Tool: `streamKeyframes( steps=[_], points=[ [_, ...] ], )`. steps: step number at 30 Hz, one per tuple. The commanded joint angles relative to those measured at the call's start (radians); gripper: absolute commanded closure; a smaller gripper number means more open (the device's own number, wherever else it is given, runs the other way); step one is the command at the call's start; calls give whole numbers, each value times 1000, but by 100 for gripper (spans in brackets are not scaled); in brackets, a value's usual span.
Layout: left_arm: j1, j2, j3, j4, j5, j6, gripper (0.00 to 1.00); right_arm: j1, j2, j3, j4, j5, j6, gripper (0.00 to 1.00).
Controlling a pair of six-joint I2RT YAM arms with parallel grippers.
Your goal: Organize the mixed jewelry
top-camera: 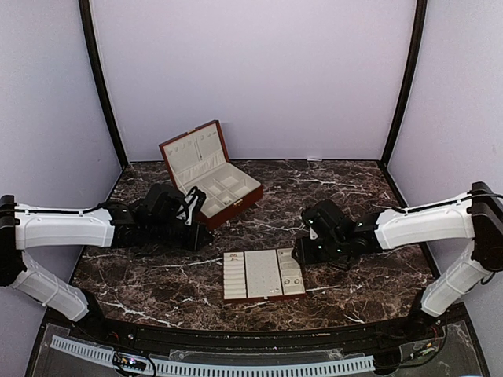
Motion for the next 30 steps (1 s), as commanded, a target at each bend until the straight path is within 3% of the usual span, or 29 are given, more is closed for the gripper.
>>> streamKeyframes(
  steps=[1, 5, 9, 16, 30],
  points=[
    [-6, 25, 55, 23, 117, -56, 100, 6, -103, 33, 7, 5, -13, 45],
    [-20, 56, 78, 10, 151, -105, 100, 9, -108, 57, 61, -137, -33, 43],
    [-50, 83, 92, 1, 134, -131, 100, 42, -56, 103, 114, -227, -5, 47],
    [-96, 121, 118, -15, 93, -140, 100, 104, 48, 178, 190, -291, 45, 57],
    [-130, 155, 145, -17, 96, -124, 100, 153, 189, 277, 220, -353, 15, 63]
  ],
)
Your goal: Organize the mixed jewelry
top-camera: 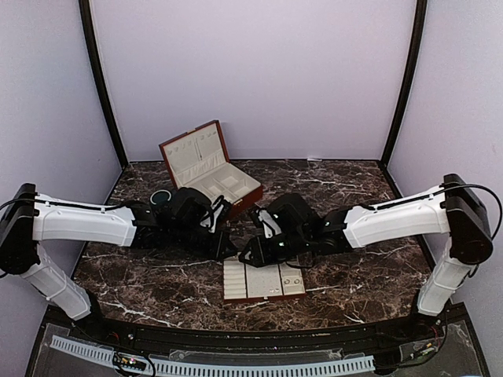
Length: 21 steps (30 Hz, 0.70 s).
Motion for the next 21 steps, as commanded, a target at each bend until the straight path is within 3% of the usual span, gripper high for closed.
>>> streamKeyframes(
  steps=[1, 21],
  points=[
    [-12, 1, 23, -13, -8, 5, 100, 13, 8, 40, 39, -31, -15, 64],
    [-27, -2, 13, 9, 2, 7, 100, 14, 43, 58, 35, -18, -19, 80]
  ],
)
